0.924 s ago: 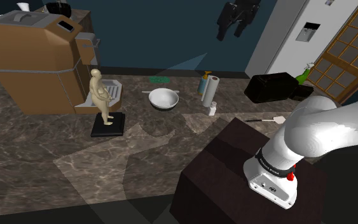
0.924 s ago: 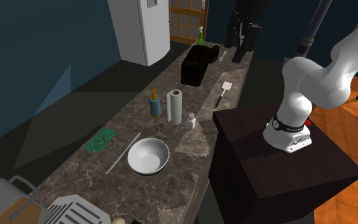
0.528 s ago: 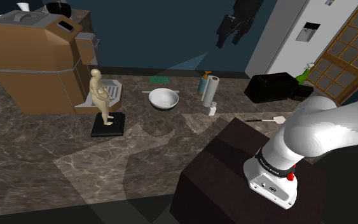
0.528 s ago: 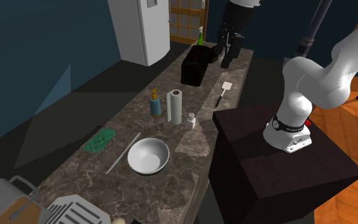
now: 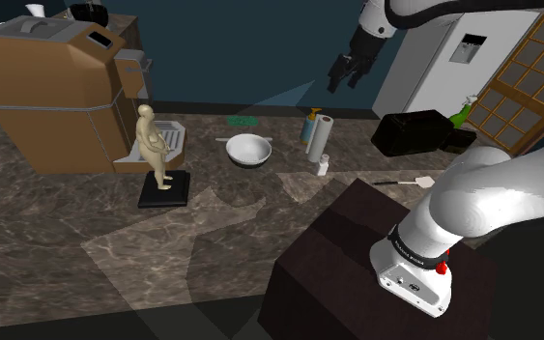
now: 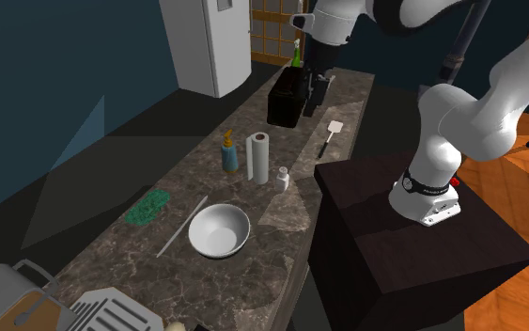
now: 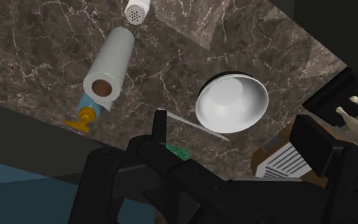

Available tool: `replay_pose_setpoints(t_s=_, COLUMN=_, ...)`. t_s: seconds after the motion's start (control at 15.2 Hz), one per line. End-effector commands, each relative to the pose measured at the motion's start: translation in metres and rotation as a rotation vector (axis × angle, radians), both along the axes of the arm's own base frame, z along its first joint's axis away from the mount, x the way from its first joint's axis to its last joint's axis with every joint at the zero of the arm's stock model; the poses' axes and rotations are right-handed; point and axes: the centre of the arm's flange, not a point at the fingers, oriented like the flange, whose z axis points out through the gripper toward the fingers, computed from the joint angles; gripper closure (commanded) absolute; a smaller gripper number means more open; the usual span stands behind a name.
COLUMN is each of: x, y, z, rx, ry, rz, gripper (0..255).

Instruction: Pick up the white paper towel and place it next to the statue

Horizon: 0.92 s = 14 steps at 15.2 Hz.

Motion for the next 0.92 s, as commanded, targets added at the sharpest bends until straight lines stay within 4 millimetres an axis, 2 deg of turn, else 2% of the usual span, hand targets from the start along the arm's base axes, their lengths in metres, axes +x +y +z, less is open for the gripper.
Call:
replay_pose_setpoints(t_s=0.0, x=0.002, y=-0.019, z=-0.02, rx=0.006, ry=-0.007, rz=0.001, gripper=0)
replay_pose_setpoints(t_s=0.86, x=0.036, y=-0.133, z=-0.15, rx=0.045, ry=-0.044, rz=0.006, gripper=0)
